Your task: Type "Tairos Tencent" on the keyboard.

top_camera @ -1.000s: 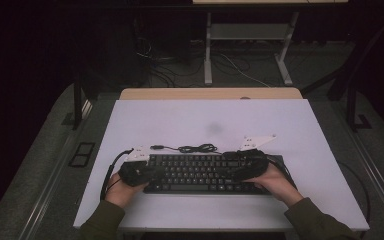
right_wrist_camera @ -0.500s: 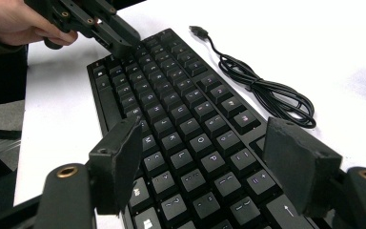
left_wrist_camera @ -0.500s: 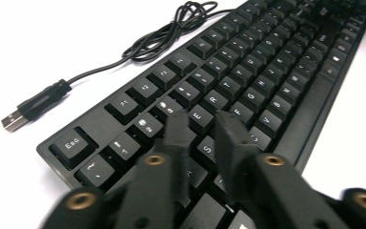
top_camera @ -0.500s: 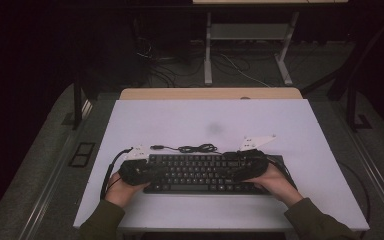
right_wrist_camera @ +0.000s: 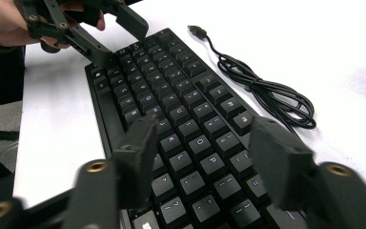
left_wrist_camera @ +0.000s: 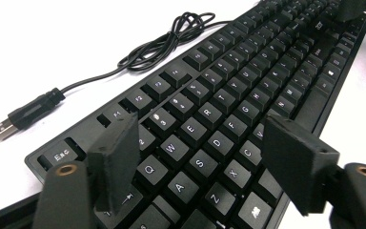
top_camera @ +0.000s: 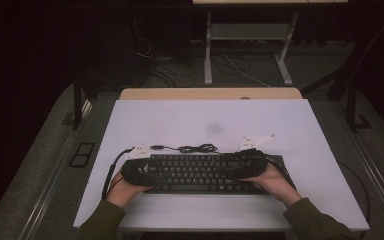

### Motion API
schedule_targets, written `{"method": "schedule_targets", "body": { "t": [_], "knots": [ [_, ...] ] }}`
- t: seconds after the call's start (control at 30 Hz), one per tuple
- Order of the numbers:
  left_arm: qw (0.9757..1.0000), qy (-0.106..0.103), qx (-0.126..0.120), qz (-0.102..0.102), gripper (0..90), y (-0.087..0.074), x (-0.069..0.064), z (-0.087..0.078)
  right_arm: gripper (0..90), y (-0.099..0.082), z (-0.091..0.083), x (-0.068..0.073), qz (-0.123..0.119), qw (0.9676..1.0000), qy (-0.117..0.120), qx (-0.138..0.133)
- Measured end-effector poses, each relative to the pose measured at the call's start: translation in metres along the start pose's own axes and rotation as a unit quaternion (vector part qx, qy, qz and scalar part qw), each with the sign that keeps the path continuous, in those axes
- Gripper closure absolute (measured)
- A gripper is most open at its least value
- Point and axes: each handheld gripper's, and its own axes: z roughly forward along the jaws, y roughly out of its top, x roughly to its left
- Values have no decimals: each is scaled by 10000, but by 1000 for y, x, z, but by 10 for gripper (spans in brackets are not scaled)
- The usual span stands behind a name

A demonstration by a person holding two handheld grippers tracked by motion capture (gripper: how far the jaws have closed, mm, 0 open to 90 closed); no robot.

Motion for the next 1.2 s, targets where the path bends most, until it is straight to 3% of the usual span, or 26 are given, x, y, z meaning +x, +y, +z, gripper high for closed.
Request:
{"method": "schedule_targets", "body": {
  "t": [0.3, 0.67, 1.2],
  "knots": [
    [10000, 10, -52, 40, 193, 1, -1, 2, 660, 6, 8, 3, -92, 9999, 113, 33],
    [10000, 11, -74, 22, 180, 1, -1, 3, 884, 13, 22, 3, -134, 9998, 73, 142],
    [10000, 12, -90, 23, 170, 1, -2, 4, 890, 19, 50, 7, -210, 9985, 54, 496]
  ]
}}
